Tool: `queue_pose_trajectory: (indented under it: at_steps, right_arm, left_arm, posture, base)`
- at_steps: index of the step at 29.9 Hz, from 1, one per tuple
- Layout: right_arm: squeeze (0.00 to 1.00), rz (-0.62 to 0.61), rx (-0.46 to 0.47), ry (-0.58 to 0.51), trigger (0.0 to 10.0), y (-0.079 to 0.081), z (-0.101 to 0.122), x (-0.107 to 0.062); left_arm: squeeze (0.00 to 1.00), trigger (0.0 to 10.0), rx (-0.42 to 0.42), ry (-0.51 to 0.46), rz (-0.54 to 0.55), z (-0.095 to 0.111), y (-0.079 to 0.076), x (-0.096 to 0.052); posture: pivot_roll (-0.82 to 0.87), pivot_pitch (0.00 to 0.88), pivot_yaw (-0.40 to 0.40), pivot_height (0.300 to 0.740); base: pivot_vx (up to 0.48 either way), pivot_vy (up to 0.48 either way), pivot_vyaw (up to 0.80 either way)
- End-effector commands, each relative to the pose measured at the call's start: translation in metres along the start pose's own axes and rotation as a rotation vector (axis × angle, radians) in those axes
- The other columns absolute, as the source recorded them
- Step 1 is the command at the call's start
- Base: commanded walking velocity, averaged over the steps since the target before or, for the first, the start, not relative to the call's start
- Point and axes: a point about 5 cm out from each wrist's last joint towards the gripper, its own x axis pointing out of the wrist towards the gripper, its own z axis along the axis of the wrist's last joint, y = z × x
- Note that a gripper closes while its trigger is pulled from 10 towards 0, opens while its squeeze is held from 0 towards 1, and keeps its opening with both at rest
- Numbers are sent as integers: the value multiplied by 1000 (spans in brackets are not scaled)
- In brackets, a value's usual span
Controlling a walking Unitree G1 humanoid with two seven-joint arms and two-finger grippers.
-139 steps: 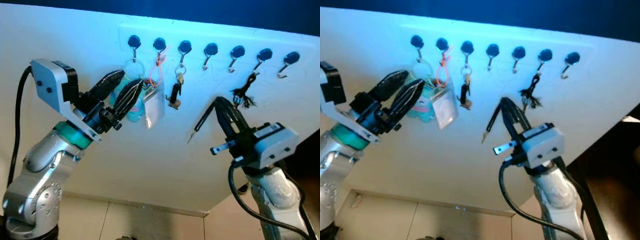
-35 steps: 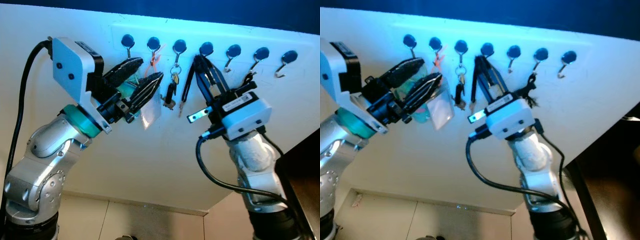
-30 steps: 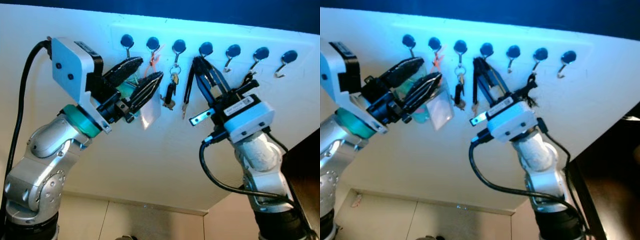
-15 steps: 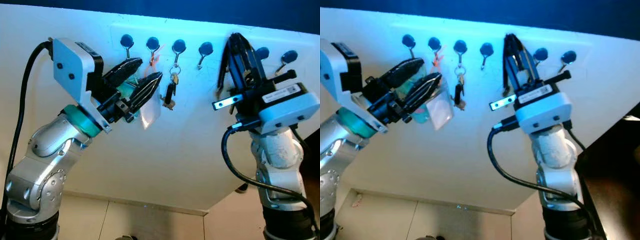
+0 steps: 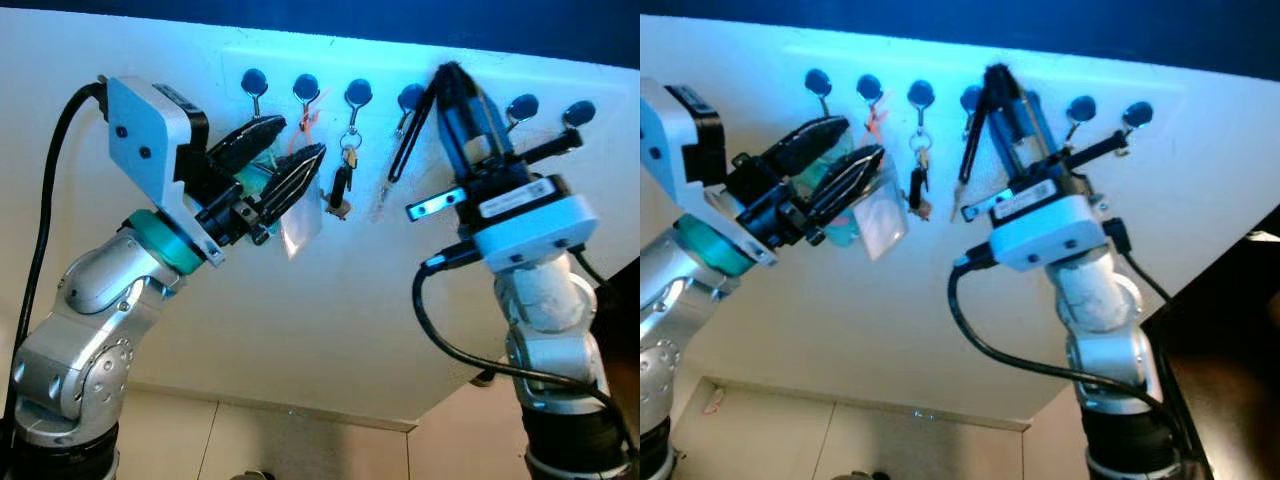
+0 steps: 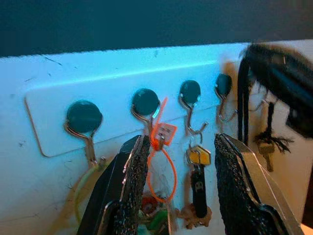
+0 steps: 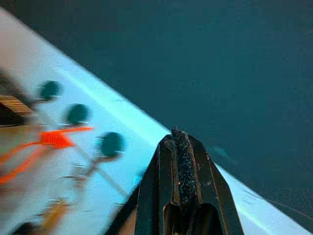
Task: Hang keys on a hook
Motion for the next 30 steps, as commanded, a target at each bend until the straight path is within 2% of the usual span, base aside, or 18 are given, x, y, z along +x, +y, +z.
queue_pose_trajectory:
  at_steps: [1, 3, 7, 8, 9, 13, 18, 23, 30]
  right_arm:
    - [0, 46, -6, -17, 10000, 5, 2, 1]
    - [0, 94, -5, -17, 10000, 11, 1, 0]
    - [0, 109, -16, -24, 10000, 14, 1, 0]
    - [0, 58, -84, -49, 10000, 9, 4, 2]
    - [0, 58, -84, -49, 10000, 9, 4, 2]
    - [0, -22, -191, -23, 10000, 2, 1, 4]
    - [0, -31, -241, -23, 10000, 0, 1, 4]
    - [0, 8, -391, -70, 10000, 0, 8, 7]
    - [0, -10, -479, -51, 10000, -6, 8, 10]
  left_arm:
    - [0, 10000, -1, -14, 12, 1, 2, 0]
    - [0, 10000, -6, -23, 22, 3, 4, 1]
    - [0, 10000, -19, -36, 30, 6, 7, 2]
    - [0, 10000, -33, -48, 34, 8, 8, 2]
    - [0, 10000, -33, -48, 34, 8, 8, 2]
    - [0, 10000, -34, -52, 30, 9, 9, 3]
    - [0, 10000, -32, -52, 27, 10, 9, 3]
    - [0, 10000, -38, -54, 23, 10, 9, 4]
    - [0, 10000, -48, -60, 9, 11, 7, 8]
  posture:
    - [28, 0, 75, 740]
    - [30, 0, 76, 740]
    - [30, 0, 75, 740]
    - [30, 0, 73, 740]
    - [30, 0, 73, 740]
    - [28, 0, 75, 740]
    - [27, 0, 78, 740]
    - [15, 0, 81, 740]
    - [17, 0, 83, 740]
  base:
    - [0, 0, 0]
    - [0, 0, 0]
    - [0, 0, 0]
    - [0, 0, 0]
    - [0, 0, 0]
    - [0, 0, 0]
    - [0, 0, 0]
    - [0, 0, 0]
    - [0, 0, 0]
